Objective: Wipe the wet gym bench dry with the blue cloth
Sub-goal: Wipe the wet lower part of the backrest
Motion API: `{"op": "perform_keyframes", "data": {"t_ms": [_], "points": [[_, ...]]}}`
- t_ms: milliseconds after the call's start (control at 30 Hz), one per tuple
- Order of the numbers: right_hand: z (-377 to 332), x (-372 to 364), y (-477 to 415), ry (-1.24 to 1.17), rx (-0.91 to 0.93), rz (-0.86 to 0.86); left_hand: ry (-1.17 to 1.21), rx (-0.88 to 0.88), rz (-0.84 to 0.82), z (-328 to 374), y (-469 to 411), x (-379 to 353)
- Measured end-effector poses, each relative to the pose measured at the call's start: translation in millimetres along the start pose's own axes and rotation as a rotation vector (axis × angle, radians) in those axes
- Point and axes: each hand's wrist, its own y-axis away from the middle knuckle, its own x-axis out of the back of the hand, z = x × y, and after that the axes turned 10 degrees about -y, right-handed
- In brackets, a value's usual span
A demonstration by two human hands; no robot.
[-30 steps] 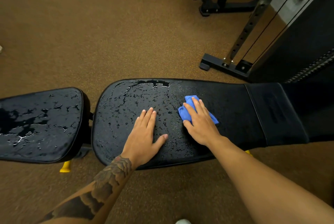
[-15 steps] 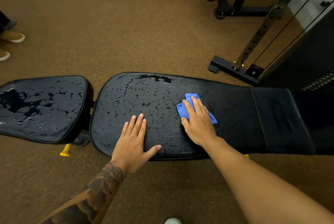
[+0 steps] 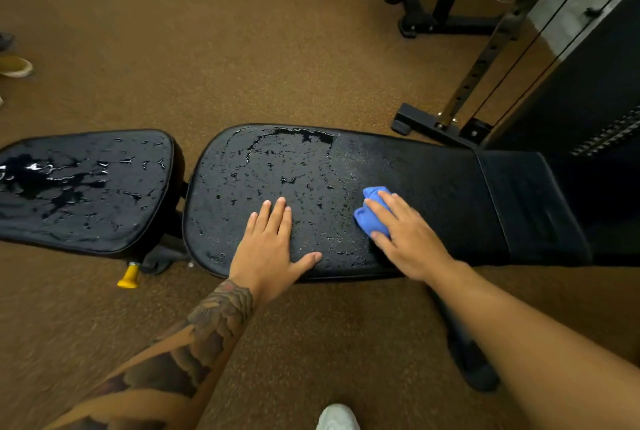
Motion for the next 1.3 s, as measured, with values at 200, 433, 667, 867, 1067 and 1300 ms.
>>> {"op": "perform_keyframes", "data": {"t_ms": [200,433,667,867,1067,1300], "points": [[-38,-28,-55,-0.089,-0.119,0.116,-0.029,-0.004,-0.002,-2,-1,-3],[-44,-32,29,-0.128,0.132,-0.036,-0.007,-0.002,0.024,-1,-2,-8],[-9,-14,-21,-0.087,-0.112,0.157,-0.013,0.005,-0.001,-1,-1,-2],[-56,-42,-21,-0.12,0.026,0.06,-0.013,-0.003,0.025,-1,-2,-7],[-23,-22,47,-0.125,0.127,-0.013,0.022,-0.006,0.025,-4,-2,-4],[-17,-16,-46,-0.11,-0.155,0.186,0.031,-0.001,0.036,-3,0,-5]]}}
